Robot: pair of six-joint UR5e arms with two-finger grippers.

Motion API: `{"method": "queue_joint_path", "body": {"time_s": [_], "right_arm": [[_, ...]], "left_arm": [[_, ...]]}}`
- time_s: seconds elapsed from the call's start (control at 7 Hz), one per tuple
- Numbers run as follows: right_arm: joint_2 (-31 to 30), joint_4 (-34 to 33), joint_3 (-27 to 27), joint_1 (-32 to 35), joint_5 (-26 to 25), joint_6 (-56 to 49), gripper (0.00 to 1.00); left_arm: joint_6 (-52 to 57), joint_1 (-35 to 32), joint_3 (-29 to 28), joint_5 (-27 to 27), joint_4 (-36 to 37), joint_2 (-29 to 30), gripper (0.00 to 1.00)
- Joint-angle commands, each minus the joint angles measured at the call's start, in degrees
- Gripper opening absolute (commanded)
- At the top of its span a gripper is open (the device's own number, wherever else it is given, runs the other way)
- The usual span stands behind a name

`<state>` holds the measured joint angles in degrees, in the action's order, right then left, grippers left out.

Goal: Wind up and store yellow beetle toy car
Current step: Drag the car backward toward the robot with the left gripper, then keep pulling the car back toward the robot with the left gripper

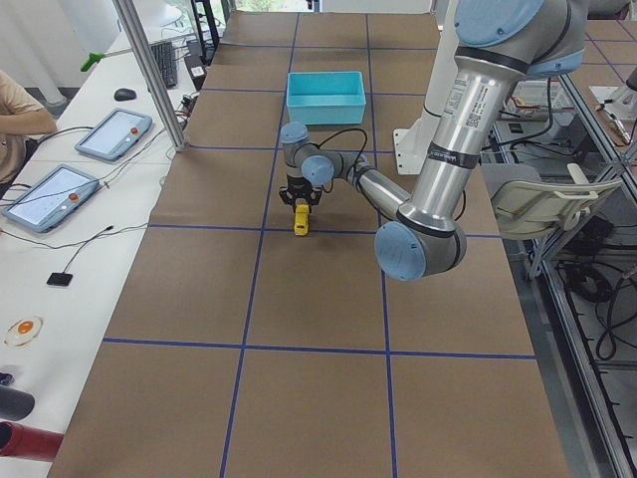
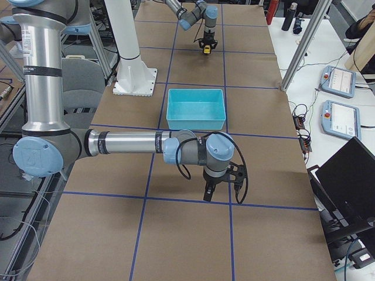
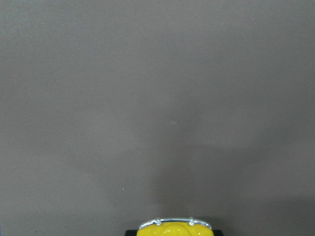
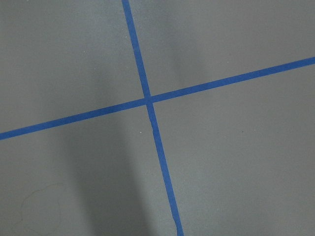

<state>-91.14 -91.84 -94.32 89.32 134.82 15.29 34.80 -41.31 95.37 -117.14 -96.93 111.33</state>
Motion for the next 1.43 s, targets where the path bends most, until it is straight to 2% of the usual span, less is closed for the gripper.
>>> {"method": "queue_joint_path", "body": {"time_s": [0.0, 1.29], "right_arm": [[0.00, 0.00, 0.10, -0.37, 0.00, 0.00, 1.00], [0.00, 0.00, 0.19, -0.72, 0.00, 0.00, 1.00]], "left_arm": [[0.00, -0.08, -0.01, -0.10, -0.88, -0.67, 0.00], [3.43, -2.19, 0.08, -2.48, -3.88, -5.68, 0.00]]}}
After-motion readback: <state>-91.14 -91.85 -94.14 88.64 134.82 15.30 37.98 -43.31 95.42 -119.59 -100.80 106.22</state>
